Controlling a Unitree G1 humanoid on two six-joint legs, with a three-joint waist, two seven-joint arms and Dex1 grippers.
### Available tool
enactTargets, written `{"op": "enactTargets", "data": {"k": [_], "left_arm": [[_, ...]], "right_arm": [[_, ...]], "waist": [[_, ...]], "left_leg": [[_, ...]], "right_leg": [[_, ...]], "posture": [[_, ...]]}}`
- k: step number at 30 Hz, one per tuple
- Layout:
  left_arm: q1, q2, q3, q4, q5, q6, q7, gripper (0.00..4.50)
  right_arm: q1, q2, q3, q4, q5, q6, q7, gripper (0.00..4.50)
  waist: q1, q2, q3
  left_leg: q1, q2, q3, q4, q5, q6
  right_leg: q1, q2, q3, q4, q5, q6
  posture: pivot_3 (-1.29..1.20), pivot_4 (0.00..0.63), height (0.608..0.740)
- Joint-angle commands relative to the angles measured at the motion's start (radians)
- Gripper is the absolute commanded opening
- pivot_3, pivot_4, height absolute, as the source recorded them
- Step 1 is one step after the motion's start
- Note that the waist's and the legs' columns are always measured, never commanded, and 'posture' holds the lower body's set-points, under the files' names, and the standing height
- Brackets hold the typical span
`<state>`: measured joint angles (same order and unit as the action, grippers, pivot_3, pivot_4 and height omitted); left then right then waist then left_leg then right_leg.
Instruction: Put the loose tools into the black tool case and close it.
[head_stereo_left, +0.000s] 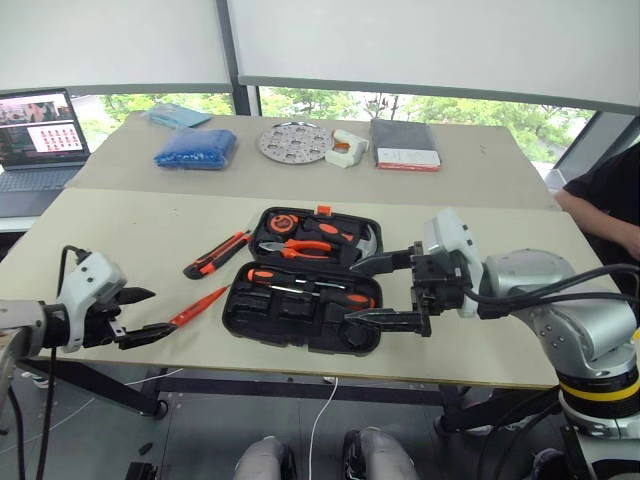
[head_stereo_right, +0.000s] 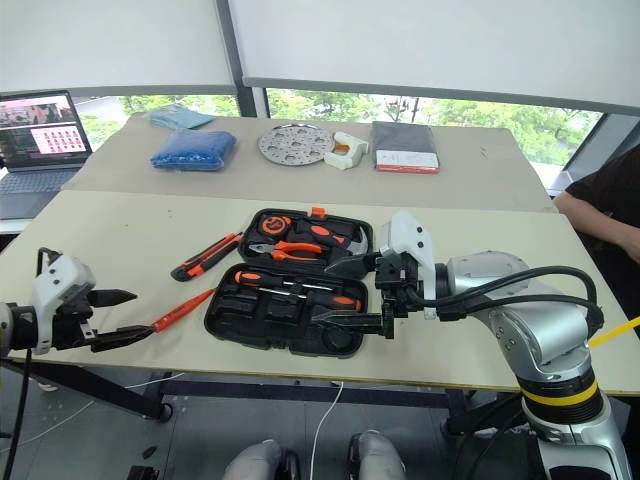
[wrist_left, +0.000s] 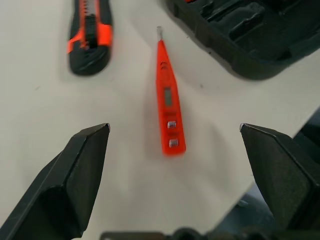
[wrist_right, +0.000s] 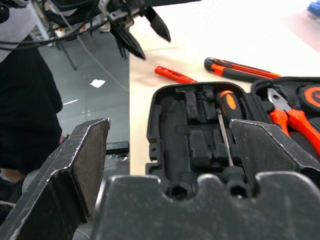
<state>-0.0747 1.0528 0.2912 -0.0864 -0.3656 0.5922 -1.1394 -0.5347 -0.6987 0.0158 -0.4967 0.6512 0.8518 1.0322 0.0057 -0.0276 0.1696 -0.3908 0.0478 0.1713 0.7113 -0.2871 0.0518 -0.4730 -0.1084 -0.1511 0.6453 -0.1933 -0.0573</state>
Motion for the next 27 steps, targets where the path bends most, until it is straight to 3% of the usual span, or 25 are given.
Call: {"op": "enactTargets", "data": {"k": [1, 3, 6, 11, 15, 20, 22, 24, 27], "left_arm": [[-0.119, -0.008, -0.192, 0.083, 0.114, 0.002, 0.03, 4.5], [-0.171, -0.024, -0.272, 0.143, 0.173, -0.03, 0.046, 4.5], [-0.237, -0.069, -0.338, 0.241, 0.233, -0.066, 0.085, 3.78], [-0.253, -0.089, -0.366, 0.299, 0.243, -0.127, 0.062, 1.85], [-0.241, -0.045, -0.269, 0.303, 0.18, -0.149, 0.031, 0.56], [-0.248, 0.028, -0.16, 0.208, 0.095, -0.188, -0.062, 0.46], [-0.3, 0.047, -0.129, 0.133, 0.001, -0.215, -0.178, 0.46], [-0.384, 0.052, -0.176, 0.106, -0.037, -0.218, -0.284, 0.46], [-0.526, -0.022, -0.321, 0.165, 0.027, -0.3, -0.374, 0.46]], "right_arm": [[0.002, -0.01, -0.04, -0.068, 0.053, 0.008, -0.034, 4.48], [0.013, -0.015, -0.052, -0.085, 0.068, 0.012, -0.05, 4.48], [0.027, -0.025, -0.062, -0.101, 0.085, 0.014, -0.072, 4.5], [0.047, -0.046, -0.078, -0.118, 0.109, 0.018, -0.106, 4.5], [0.078, -0.083, -0.104, -0.131, 0.123, 0.02, -0.112, 4.5], [0.128, -0.137, -0.133, -0.132, 0.162, 0.037, -0.109, 4.5], [0.164, -0.174, -0.138, -0.148, 0.167, 0.037, -0.083, 4.5], [0.185, -0.188, -0.137, -0.154, 0.162, 0.022, -0.088, 4.5], [0.193, -0.195, -0.125, -0.149, 0.146, 0.0, -0.091, 4.5]], "waist": [[0.005, 0.0, 0.0], [0.005, 0.0, 0.0], [0.008, 0.001, 0.0], [0.009, 0.006, -0.004], [0.007, 0.007, -0.004], [-0.001, 0.003, -0.002], [0.004, 0.003, -0.002], [0.014, 0.003, -0.002], [0.023, 0.003, -0.002]], "left_leg": [[0.0, 0.0, 0.0, 0.0, 0.0, 0.001], [0.0, 0.0, 0.0, 0.0, 0.0, 0.0], [0.001, -0.001, 0.001, 0.0, 0.0, 0.0], [0.005, 0.0, 0.0, 0.0, -0.004, -0.007], [0.008, 0.001, -0.002, 0.0, -0.007, -0.001], [0.001, 0.002, -0.003, 0.0, 0.002, -0.004], [0.001, 0.002, -0.002, 0.0, 0.002, -0.002], [-0.001, 0.001, -0.002, 0.0, 0.001, 0.0], [-0.003, -0.002, -0.002, 0.001, 0.0, 0.002]], "right_leg": [[0.0, 0.001, -0.001, 0.0, 0.0, -0.001], [0.0, 0.002, -0.001, 0.0, -0.001, -0.001], [0.001, 0.002, 0.0, 0.0, -0.001, -0.002], [0.003, -0.003, 0.0, 0.001, -0.001, -0.001], [0.006, -0.002, -0.001, 0.001, 0.0, 0.0], [0.0, 0.001, -0.002, 0.001, 0.0, 0.0], [-0.001, 0.001, -0.001, 0.001, -0.001, -0.001], [0.0, 0.0, -0.002, 0.0, -0.001, -0.002], [0.001, 0.0, -0.002, -0.002, -0.001, -0.002]], "posture": [[0.0, 0.15, 0.718], [0.0, 0.15, 0.718], [0.0, 0.15, 0.718], [0.0, 0.15, 0.718], [0.0, 0.15, 0.718], [0.0, 0.15, 0.718], [0.0, 0.15, 0.718], [0.0, 0.15, 0.718], [0.0, 0.15, 0.718]]}}
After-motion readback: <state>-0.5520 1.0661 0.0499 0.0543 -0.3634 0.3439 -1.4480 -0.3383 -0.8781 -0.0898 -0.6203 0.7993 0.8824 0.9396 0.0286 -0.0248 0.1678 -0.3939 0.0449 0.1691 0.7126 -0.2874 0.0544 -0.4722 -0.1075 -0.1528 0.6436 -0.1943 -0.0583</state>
